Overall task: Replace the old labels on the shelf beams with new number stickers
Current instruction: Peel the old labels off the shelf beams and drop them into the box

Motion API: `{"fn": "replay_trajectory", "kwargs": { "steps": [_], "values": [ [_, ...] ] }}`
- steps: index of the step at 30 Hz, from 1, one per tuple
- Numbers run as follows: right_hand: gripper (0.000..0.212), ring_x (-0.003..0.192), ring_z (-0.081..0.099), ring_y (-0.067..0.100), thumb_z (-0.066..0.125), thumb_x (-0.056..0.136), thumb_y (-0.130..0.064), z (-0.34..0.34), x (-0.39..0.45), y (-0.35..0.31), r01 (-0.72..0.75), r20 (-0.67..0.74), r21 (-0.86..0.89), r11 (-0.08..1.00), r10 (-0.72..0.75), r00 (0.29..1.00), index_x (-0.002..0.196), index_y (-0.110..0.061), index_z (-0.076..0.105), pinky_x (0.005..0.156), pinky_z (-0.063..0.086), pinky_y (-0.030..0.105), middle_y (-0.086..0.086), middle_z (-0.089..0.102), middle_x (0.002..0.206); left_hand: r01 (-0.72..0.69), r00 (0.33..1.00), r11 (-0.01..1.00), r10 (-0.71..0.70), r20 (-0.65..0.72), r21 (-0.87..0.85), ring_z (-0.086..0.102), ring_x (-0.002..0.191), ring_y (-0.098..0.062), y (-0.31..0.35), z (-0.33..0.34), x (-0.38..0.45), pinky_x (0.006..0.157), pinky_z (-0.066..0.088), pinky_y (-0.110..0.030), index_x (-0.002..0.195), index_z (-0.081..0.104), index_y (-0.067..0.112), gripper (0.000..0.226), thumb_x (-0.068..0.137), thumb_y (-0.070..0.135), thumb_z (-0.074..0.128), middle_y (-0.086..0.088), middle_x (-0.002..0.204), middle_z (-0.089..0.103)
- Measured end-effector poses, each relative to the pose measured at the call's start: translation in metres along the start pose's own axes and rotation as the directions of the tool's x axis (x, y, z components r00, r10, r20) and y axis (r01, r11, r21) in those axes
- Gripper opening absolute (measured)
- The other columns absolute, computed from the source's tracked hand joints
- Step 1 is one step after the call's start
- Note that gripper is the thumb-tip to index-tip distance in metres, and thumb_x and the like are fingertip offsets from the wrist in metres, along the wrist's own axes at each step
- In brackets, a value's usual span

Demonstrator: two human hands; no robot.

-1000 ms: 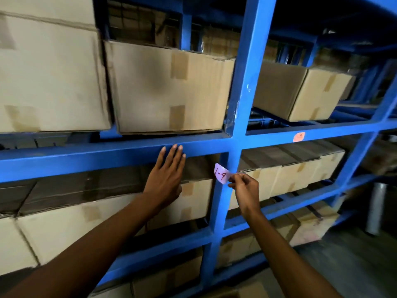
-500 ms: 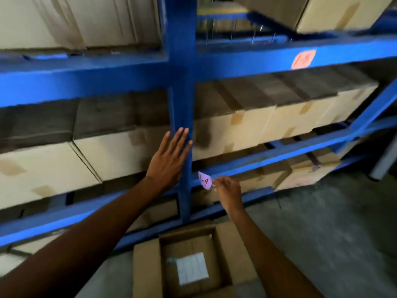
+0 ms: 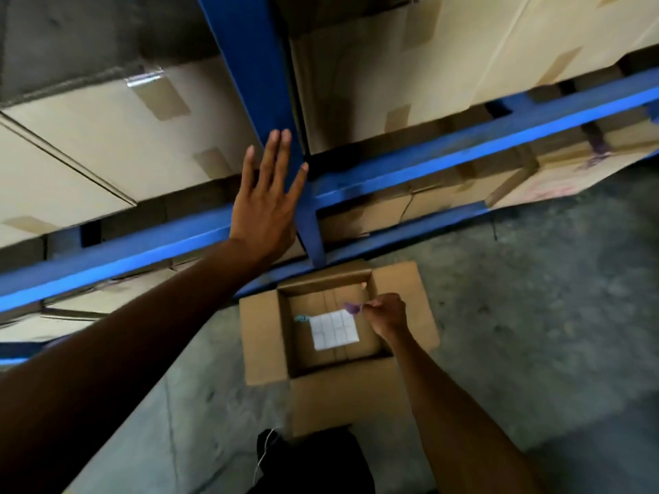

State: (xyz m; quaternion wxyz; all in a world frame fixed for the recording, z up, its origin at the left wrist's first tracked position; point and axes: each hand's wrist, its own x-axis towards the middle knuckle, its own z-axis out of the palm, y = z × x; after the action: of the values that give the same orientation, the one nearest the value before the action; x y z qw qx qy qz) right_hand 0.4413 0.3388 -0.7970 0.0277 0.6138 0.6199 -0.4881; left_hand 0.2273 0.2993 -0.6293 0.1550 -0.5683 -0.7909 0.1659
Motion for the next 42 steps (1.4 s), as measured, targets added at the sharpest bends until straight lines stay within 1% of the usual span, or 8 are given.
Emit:
{"fn": "replay_trajectory", "kwargs": {
  "steps": [3, 6, 9, 17, 27, 30, 37, 42],
  "values": [
    [0.018, 0.087, 0.067, 0.024, 0.068, 0.078, -0.019, 0.001, 0.008, 0.004, 0.016, 0.043, -0.022, 1.0, -0.015, 0.999, 0.084, -0.002, 0.073, 0.057, 0.037, 0.011, 0.015, 0.074, 0.094, 0.002, 1.0, 1.0, -0.002, 0.002, -0.016, -0.008, 0.145, -0.042, 0.004, 0.001, 0.001, 0.116, 0.0, -0.054, 0.15, 0.008, 0.017, 0.092, 0.08, 0.039, 0.062, -0.028, 0.155, -0.009],
    [0.012, 0.07, 0.06, 0.015, 0.071, 0.075, -0.016, 0.0, 0.011, 0.005, -0.007, 0.016, -0.001, 1.0, 0.007, 1.0, 0.081, -0.005, 0.073, 0.038, 0.032, 0.004, 0.013, 0.074, 0.09, 0.016, 1.0, 1.0, -0.016, -0.005, -0.02, -0.008, 0.145, -0.042, 0.006, 0.004, 0.002, 0.118, 0.005, -0.054, 0.15, 0.008, 0.017, 0.088, 0.083, 0.04, 0.06, -0.028, 0.155, -0.009],
    [0.005, 0.066, 0.057, 0.012, 0.069, 0.073, -0.009, -0.002, 0.013, 0.007, -0.017, 0.026, -0.006, 1.0, 0.017, 1.0, 0.076, -0.008, 0.074, 0.038, 0.033, 0.003, 0.01, 0.074, 0.088, 0.022, 1.0, 1.0, -0.022, -0.021, -0.017, -0.008, 0.145, -0.041, 0.005, 0.006, 0.003, 0.118, 0.008, -0.054, 0.149, 0.011, 0.016, 0.084, 0.084, 0.039, 0.058, -0.027, 0.156, -0.009],
    [0.013, 0.089, 0.067, 0.03, 0.063, 0.078, -0.002, -0.009, 0.009, 0.011, -0.02, 0.04, 0.068, 0.997, 0.018, 0.999, 0.087, -0.003, 0.072, 0.087, 0.055, 0.04, 0.019, 0.072, 0.096, -0.007, 1.0, 1.0, 0.007, -0.001, 0.013, -0.012, 0.144, -0.041, 0.0, 0.003, 0.002, 0.117, 0.001, -0.054, 0.149, 0.009, 0.015, 0.088, 0.083, 0.045, 0.059, -0.027, 0.155, -0.014],
    [0.011, 0.087, 0.066, 0.028, 0.071, 0.076, -0.013, -0.027, -0.024, -0.008, 0.046, -0.11, 0.096, 0.994, -0.035, 0.993, 0.08, -0.003, 0.071, 0.078, 0.05, 0.03, 0.017, 0.072, 0.089, -0.079, 0.971, 0.965, 0.132, 0.199, -0.251, -0.013, 0.146, -0.034, -0.007, -0.034, -0.008, 0.118, -0.002, -0.051, 0.15, 0.007, 0.016, 0.081, 0.089, 0.044, 0.052, -0.022, 0.157, -0.014],
    [0.015, 0.087, 0.066, 0.034, 0.066, 0.079, -0.011, -0.052, -0.045, -0.028, 0.122, -0.173, 0.084, 0.989, -0.106, 0.979, 0.082, 0.003, 0.071, 0.085, 0.053, 0.042, 0.025, 0.071, 0.09, -0.099, 0.952, 0.935, 0.189, 0.241, -0.34, -0.011, 0.146, -0.032, -0.005, -0.055, -0.016, 0.118, -0.001, -0.049, 0.151, 0.005, 0.016, 0.08, 0.09, 0.043, 0.049, -0.02, 0.158, -0.009],
    [0.007, 0.079, 0.058, 0.022, 0.064, 0.081, -0.003, -0.144, -0.108, -0.122, 0.368, -0.39, 0.078, 0.926, -0.312, 0.866, 0.082, 0.004, 0.066, 0.069, 0.045, 0.027, 0.019, 0.065, 0.084, -0.217, 0.974, 0.86, 0.222, -0.044, -0.462, -0.003, 0.148, -0.029, -0.025, -0.14, -0.004, 0.118, 0.0, -0.047, 0.15, 0.01, 0.016, 0.078, 0.088, 0.039, 0.052, -0.015, 0.16, 0.001],
    [0.01, 0.081, 0.064, 0.026, 0.06, 0.081, -0.008, -0.24, -0.172, -0.222, 0.562, -0.563, -0.141, 0.815, -0.533, 0.632, 0.079, -0.005, 0.07, 0.076, 0.051, 0.032, 0.02, 0.072, 0.085, -0.3, 0.93, 0.86, 0.167, -0.327, -0.413, -0.002, 0.148, -0.026, -0.063, -0.226, 0.018, 0.119, 0.001, -0.044, 0.149, 0.014, 0.017, 0.075, 0.088, 0.037, 0.053, -0.014, 0.16, 0.005]
  ]
}}
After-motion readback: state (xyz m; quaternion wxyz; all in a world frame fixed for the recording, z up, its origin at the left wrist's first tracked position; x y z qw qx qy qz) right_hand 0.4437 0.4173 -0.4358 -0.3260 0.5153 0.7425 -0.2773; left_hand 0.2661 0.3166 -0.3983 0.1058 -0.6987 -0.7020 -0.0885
